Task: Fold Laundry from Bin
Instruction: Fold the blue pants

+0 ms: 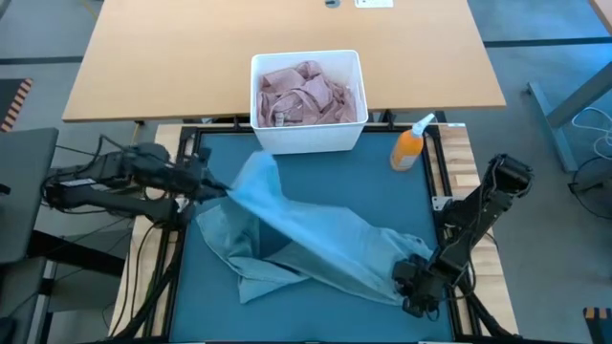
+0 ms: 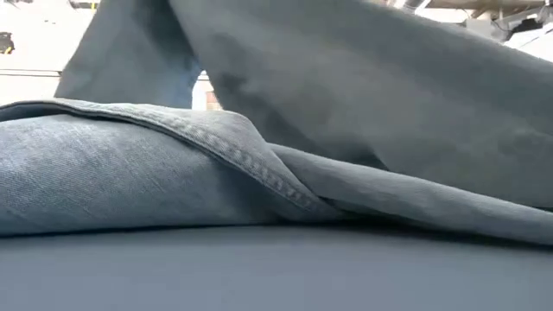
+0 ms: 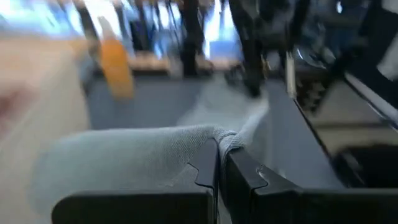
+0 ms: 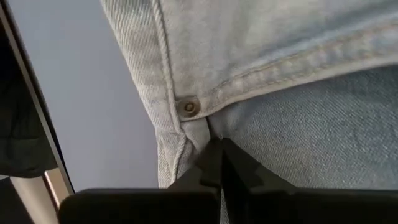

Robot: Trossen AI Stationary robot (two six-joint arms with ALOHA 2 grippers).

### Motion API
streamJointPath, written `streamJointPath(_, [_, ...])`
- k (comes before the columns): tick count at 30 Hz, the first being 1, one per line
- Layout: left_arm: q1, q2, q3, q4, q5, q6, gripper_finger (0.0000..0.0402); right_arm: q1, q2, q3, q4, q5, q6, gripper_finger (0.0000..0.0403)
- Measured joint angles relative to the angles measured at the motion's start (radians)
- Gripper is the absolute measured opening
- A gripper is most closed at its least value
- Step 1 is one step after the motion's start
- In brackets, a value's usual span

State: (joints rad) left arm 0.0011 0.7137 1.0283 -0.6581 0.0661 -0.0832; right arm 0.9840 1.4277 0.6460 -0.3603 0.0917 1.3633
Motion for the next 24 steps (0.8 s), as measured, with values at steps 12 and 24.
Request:
streamJointPath(12, [-0.226,0.253,-0.001,-0.292,-0.063,-0.186,0.0000,0.020,0.000,0.001,-0.006,-0.124,0.184,0.0025])
streamJointPath(24, [-0.303,0.551,-0.001,-0.206,-0.103,-0.092,0.0003,0.093,-0.001,0.002,-0.010,-0.160,0.362,0.0025])
